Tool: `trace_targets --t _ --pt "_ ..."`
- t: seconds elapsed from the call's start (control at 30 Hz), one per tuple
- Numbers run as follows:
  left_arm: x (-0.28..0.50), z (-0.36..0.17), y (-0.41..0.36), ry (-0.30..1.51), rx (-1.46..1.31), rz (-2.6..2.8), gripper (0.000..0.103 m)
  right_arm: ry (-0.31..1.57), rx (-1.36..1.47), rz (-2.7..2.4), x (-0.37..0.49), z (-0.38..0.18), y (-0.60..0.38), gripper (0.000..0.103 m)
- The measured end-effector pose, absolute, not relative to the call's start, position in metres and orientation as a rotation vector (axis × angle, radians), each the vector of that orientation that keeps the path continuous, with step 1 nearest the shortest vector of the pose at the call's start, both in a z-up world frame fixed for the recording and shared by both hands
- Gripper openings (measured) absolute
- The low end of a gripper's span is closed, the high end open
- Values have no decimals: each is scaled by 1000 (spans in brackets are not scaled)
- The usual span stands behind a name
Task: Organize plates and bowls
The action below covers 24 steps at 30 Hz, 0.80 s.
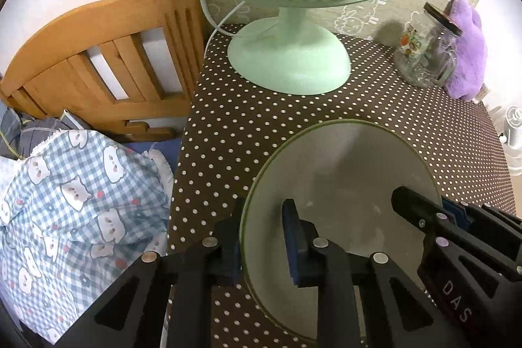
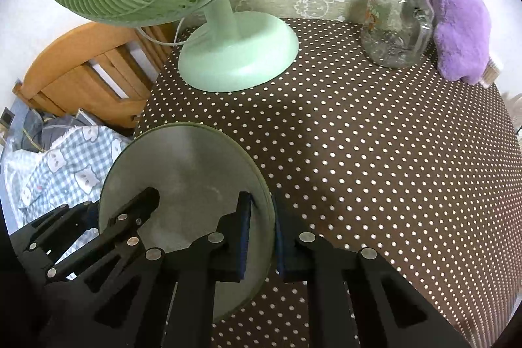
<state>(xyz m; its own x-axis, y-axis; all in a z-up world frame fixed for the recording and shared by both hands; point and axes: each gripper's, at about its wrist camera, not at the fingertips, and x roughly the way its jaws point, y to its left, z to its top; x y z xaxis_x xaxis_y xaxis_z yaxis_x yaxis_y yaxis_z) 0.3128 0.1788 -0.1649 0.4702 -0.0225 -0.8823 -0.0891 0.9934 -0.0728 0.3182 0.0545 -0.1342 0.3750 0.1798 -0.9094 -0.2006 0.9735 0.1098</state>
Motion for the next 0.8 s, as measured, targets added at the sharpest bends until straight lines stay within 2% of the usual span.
trace_targets --t 0.47,0.8 --pt "284 -142 142 1057 -95 32 20 1160 16 227 298 -113 40 16" --pt "274 -158 128 1111 -98 27 19 1189 28 216 301 -127 39 16"
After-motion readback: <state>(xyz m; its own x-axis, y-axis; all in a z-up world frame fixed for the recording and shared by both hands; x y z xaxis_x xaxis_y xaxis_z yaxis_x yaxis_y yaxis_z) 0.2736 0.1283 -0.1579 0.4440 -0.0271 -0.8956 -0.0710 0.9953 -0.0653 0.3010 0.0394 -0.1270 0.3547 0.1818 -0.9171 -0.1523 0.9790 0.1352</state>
